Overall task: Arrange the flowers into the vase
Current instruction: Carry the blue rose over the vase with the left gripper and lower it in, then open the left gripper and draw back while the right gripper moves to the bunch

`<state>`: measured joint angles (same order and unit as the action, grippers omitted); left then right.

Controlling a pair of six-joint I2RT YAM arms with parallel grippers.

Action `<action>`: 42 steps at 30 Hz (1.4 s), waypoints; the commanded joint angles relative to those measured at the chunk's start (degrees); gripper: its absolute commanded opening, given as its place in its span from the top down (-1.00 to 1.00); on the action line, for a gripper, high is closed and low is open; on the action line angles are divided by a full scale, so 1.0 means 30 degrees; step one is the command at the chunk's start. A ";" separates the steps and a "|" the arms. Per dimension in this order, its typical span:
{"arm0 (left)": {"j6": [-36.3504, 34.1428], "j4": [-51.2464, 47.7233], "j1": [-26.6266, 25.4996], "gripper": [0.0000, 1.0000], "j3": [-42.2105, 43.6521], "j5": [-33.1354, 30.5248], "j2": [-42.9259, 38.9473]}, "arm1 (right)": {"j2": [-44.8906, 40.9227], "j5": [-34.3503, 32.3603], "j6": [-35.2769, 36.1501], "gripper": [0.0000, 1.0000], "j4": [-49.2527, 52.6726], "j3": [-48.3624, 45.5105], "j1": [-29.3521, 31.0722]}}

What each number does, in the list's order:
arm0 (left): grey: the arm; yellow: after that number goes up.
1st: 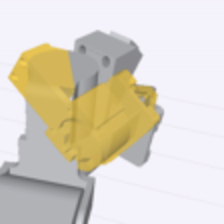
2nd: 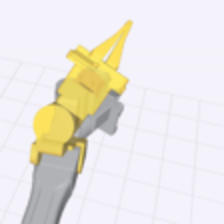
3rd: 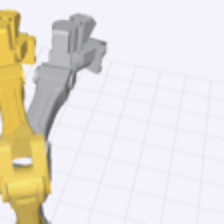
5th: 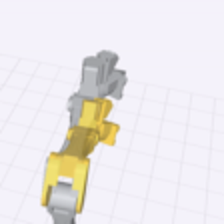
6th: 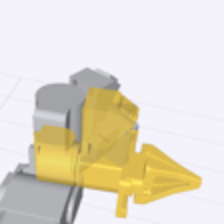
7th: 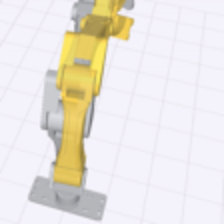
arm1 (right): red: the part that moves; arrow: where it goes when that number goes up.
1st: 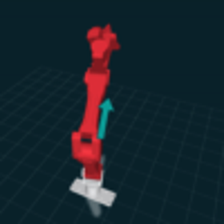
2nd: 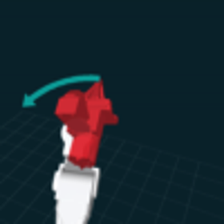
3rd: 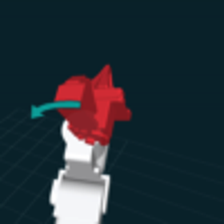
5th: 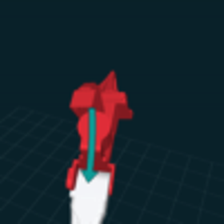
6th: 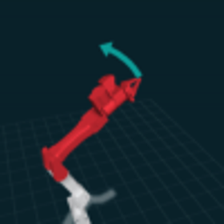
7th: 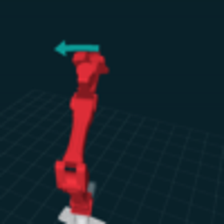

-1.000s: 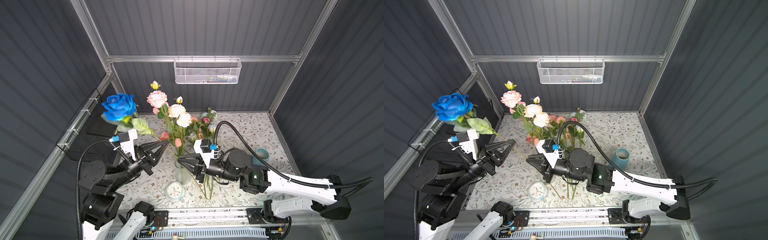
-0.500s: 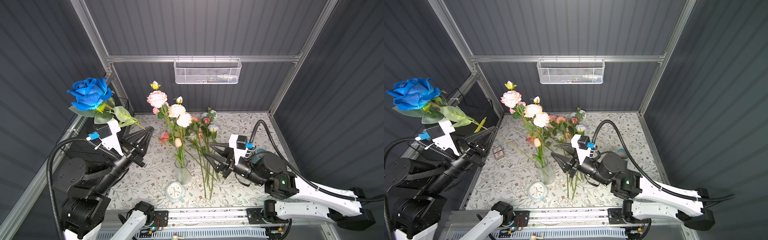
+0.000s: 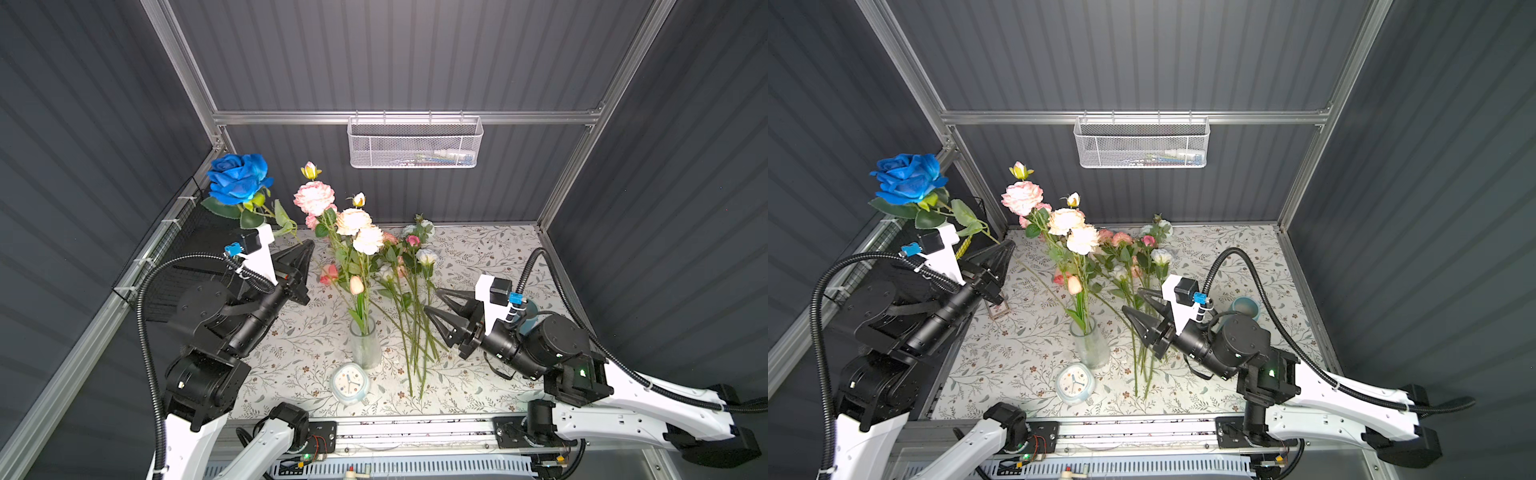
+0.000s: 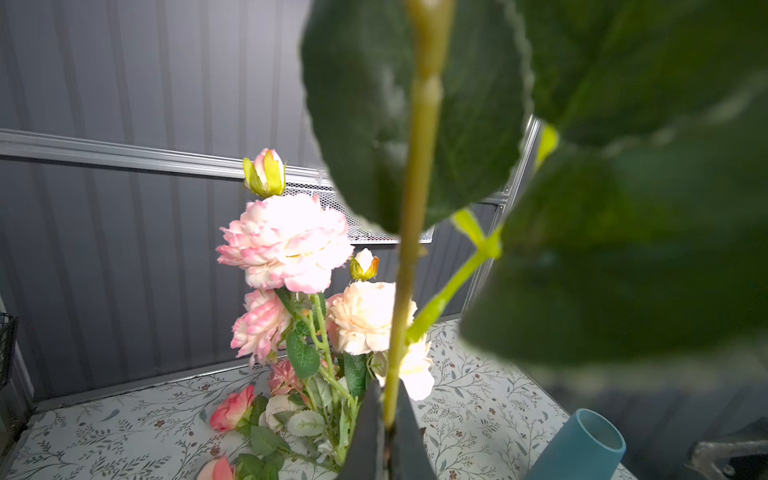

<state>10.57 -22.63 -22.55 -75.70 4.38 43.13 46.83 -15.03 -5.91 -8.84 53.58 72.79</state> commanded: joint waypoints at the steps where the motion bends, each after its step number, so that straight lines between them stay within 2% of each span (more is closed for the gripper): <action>1: -0.0615 0.1037 0.0044 1.00 0.0410 -0.0473 0.0098 | -0.0402 -0.0468 0.0229 0.00 -0.0012 -0.0208 -0.0010; 5: -0.0487 0.1169 0.0045 1.00 0.1242 -0.0515 0.0058 | -0.0522 -0.0705 0.0213 0.00 0.0046 -0.0398 -0.0042; 13: 0.1209 0.0878 0.0044 1.00 0.3309 0.1248 0.0067 | -0.0509 -0.0904 -0.0319 -0.02 0.0076 -0.0937 -0.0374; 18: 0.1905 -0.0715 0.0044 1.00 0.3767 0.1352 0.0450 | -0.0326 -0.0772 -0.1000 -0.04 -0.0048 -0.1403 -0.0790; 21: 0.2213 -0.2196 0.0044 0.69 0.3199 0.1439 0.0764 | -0.0061 -0.0662 -0.1410 -0.04 -0.0005 -0.1567 -0.1015; 26: 0.2671 -0.3303 0.0044 -0.23 0.2566 0.1715 0.0473 | 0.0346 -0.0340 -0.2038 -0.07 0.0017 -0.1739 -0.1430; 31: 0.3534 -0.3479 0.0044 -0.77 0.1803 0.2172 0.0319 | 0.0799 0.0267 -0.2835 -0.20 0.0174 -0.1775 -0.2147; 35: 0.4145 -0.2919 0.0045 -0.99 0.1319 0.1791 -0.0238 | 0.1270 0.0826 -0.3640 -0.31 0.0565 -0.1834 -0.2849; 42: 0.4761 -0.2430 0.0044 -0.99 0.1071 -0.1603 -0.1990 | 0.2088 0.1523 -0.5623 -0.36 0.1809 -0.2605 -0.4779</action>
<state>23.29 -31.27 -22.50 -71.05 4.78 39.42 52.29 -12.08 -18.83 -6.22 47.07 60.71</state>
